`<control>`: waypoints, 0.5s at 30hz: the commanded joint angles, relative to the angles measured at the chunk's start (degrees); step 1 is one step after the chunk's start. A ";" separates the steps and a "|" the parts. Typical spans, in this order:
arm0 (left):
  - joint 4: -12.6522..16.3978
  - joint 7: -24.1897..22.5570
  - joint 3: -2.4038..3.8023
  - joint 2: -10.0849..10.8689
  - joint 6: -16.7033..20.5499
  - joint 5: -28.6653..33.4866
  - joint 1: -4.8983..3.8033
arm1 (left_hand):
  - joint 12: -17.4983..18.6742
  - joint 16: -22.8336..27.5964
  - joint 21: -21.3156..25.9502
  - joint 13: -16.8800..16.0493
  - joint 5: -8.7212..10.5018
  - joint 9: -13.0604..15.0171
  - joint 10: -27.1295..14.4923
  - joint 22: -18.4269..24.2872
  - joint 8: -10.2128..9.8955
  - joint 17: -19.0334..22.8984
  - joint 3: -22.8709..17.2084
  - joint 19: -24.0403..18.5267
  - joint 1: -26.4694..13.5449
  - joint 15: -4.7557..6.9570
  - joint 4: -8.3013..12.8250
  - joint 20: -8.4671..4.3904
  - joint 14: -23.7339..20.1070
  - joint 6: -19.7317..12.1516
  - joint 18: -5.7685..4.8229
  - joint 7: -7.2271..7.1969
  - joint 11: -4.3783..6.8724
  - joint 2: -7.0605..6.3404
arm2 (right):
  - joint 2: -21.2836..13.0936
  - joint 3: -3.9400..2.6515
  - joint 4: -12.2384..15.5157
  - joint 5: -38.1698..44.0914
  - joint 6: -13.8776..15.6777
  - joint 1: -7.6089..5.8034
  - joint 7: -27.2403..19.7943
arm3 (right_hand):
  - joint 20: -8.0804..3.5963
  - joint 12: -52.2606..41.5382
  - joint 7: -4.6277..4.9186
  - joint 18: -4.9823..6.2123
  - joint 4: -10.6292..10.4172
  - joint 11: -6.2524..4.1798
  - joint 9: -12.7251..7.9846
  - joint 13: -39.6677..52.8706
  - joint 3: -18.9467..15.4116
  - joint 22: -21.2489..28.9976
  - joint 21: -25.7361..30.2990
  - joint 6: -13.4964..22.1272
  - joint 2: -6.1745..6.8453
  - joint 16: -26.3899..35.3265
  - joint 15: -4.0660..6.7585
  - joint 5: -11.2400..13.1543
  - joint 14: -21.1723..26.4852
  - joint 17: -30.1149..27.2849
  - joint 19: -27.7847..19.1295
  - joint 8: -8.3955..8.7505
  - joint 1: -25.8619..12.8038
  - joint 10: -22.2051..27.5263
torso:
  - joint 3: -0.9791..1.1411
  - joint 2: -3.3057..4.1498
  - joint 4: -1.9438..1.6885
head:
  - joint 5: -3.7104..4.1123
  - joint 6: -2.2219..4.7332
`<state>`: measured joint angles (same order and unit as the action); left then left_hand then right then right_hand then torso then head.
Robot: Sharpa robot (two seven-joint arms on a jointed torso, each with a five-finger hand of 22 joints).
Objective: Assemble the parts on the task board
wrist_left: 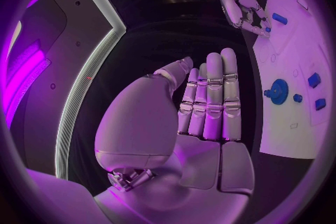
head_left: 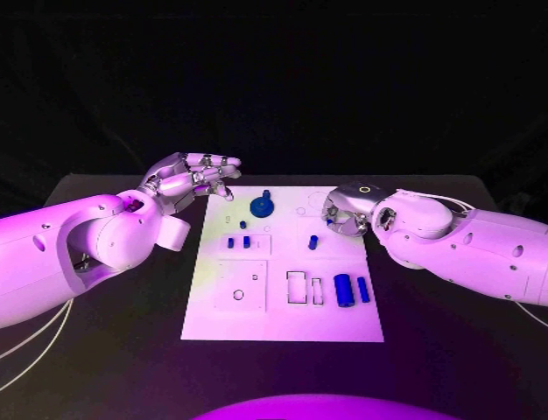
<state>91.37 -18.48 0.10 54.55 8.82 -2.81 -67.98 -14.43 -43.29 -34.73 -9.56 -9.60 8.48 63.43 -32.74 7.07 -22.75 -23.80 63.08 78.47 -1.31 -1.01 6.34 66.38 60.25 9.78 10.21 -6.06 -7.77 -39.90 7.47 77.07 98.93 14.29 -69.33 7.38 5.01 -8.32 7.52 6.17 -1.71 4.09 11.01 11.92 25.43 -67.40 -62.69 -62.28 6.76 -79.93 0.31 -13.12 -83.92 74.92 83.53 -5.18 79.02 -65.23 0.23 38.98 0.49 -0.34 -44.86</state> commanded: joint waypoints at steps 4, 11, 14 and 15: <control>0.11 0.04 0.02 -0.14 -1.60 -0.25 0.00 | 0.22 0.27 0.52 0.13 0.15 -0.10 -0.55 0.20 -0.39 0.18 0.03 0.34 0.20 -0.20 0.37 0.03 -0.08 -0.55 0.76 0.04 -0.01 0.65 | 0.36 0.06 -0.51 0.36 -0.86 0.26 0.40 | -0.17 0.09 -0.22 -1.10 0.70 -0.33 0.40 -0.11 1.21 -1.38 -1.68 -1.47 -1.40 -0.67 0.47 0.51 -4.34 6.56 0.43 -0.81 0.66 -1.60 | 0.03 -0.03 -0.04 | -0.07 -0.20; 0.07 0.51 0.02 -0.21 -1.76 -0.53 0.00 | 0.25 0.35 0.66 0.21 0.16 -0.15 -0.77 0.32 -0.48 0.27 0.11 0.43 0.29 -0.25 0.54 0.04 -0.09 -0.80 0.75 0.16 -0.11 0.68 | 0.50 0.06 -0.61 1.08 0.34 0.32 1.06 | -0.37 0.23 -0.47 -1.50 1.77 -0.62 0.87 -0.21 1.82 -3.40 -3.98 -2.52 -2.00 -1.74 0.70 0.67 -4.56 7.43 0.92 -1.33 1.27 -2.68 | 0.00 -0.09 0.02 | 0.01 -0.17; 0.06 0.79 0.02 -0.22 -1.85 -0.76 0.00 | 0.27 0.39 0.74 0.26 0.15 -0.17 -0.90 0.38 -0.53 0.32 0.10 0.48 0.41 -0.27 0.68 0.03 -0.09 -0.92 0.75 0.21 -0.15 0.74 | 0.36 0.06 -0.40 1.23 1.34 0.33 1.18 | -0.40 0.31 -0.46 -1.52 1.98 -0.64 0.91 -0.24 1.88 -3.54 -4.13 -2.54 -1.96 -1.71 0.71 0.69 -4.55 7.38 0.94 -1.34 1.35 -2.78 | 0.01 -0.06 0.03 | -0.02 -0.17; 0.06 0.86 0.02 -0.22 -1.87 -0.83 0.00 | 0.27 0.41 0.76 0.28 0.15 -0.18 -0.95 0.40 -0.55 0.35 0.10 0.50 0.48 -0.27 0.76 0.03 -0.10 -0.98 0.75 0.24 -0.17 0.76 | 0.30 0.06 -0.30 1.26 1.70 0.34 1.19 | -0.41 0.34 -0.46 -1.52 2.04 -0.64 0.92 -0.25 1.88 -3.55 -4.13 -2.54 -1.92 -1.67 0.71 0.70 -4.54 7.34 0.93 -1.33 1.36 -2.79 | 0.01 -0.07 0.02 | -0.09 -0.20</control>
<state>91.34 -17.79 0.10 54.44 8.30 -3.00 -67.98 -14.43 -43.06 -34.15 -9.32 -9.60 8.38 62.81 -32.42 6.84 -22.47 -23.64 63.08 78.87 -1.32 -0.54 6.34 66.38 59.59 9.77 10.46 -6.26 -7.37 -39.59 7.46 76.80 99.16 14.76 -69.15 7.47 4.81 -7.87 7.06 5.28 -0.06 3.58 11.84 11.60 27.37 -70.90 -66.47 -64.38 5.50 -81.48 0.75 -12.26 -83.92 74.91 83.73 -6.40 80.01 -67.37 0.24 38.92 0.49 -0.35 -45.05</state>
